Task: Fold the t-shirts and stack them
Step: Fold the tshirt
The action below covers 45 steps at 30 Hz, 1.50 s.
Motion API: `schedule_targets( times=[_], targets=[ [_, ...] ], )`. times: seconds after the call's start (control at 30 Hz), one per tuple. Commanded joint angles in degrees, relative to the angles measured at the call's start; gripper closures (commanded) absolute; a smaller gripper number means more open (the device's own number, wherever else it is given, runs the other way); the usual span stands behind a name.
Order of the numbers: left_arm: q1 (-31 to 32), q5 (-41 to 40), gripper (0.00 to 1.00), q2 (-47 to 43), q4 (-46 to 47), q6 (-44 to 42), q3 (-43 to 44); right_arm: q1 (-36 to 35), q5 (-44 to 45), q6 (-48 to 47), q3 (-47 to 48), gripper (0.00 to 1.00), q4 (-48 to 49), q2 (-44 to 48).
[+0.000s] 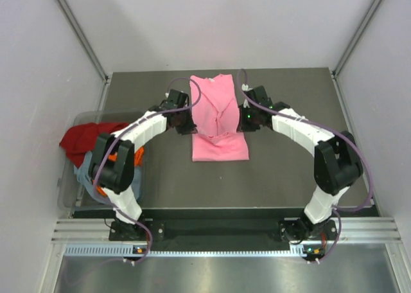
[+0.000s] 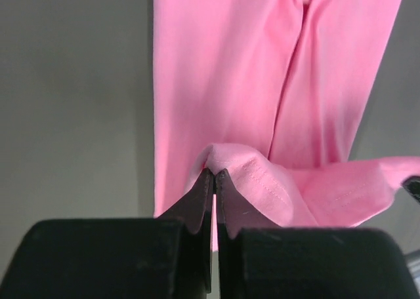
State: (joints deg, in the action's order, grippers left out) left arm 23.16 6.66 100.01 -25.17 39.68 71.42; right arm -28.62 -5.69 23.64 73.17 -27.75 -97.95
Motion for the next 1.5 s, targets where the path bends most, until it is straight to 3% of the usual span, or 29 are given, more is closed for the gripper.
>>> schedule_targets(
  times=[0.0, 0.27, 0.77, 0.83, 1.0, 1.07, 1.13, 1.2, 1.27, 1.47],
  targets=[
    [-2.23, 1.51, 1.00, 4.13, -0.58, -3.82, 6.70, 3.03, -2.56, -4.03, 6.98, 1.00, 1.64, -3.46],
    [-5.40, 1.34, 1.00, 14.86, -4.62, -5.05, 22.34, 7.87, -9.50, -5.53, 17.79, 1.00, 1.99, -13.13],
    [-8.57, 3.71, 1.00, 24.00, -3.40, -3.91, 28.25, 10.43, -14.88, -5.01, 29.58, 0.97, 2.70, -25.88],
    [-8.57, 4.07, 0.93, 24.44, -2.96, -4.00, 28.51, 10.60, -14.78, -4.66, 30.10, 0.95, 2.87, -26.67],
    [-8.83, 3.63, 0.87, 23.92, -2.95, -4.96, 30.00, 10.87, -13.30, -4.13, 34.39, 0.86, 0.95, -28.96],
    [-9.09, 1.18, 0.82, 23.31, -5.67, -5.31, 31.32, 11.22, -12.07, -3.86, 36.16, 0.75, -0.46, -29.66],
    [-8.92, -5.99, 0.79, 21.56, -8.13, -6.28, 32.99, 11.39, -11.97, -3.60, 37.22, 0.72, -1.60, -29.49],
    [-8.39, -11.20, 0.78, 19.62, -9.90, -6.99, 32.04, 11.40, -11.71, -3.86, 36.26, 0.68, -1.87, -27.56],
    [-8.30, -10.70, 0.77, 14.95, -8.23, -6.99, 27.64, 11.13, -11.27, -3.34, 29.16, 0.68, 0.06, -23.51],
    [-6.55, 3.88, 0.77, 7.22, 0.64, -6.37, 14.64, 9.73, -13.28, -4.12, 20.89, 0.71, 1.56, -19.12]
  ],
)
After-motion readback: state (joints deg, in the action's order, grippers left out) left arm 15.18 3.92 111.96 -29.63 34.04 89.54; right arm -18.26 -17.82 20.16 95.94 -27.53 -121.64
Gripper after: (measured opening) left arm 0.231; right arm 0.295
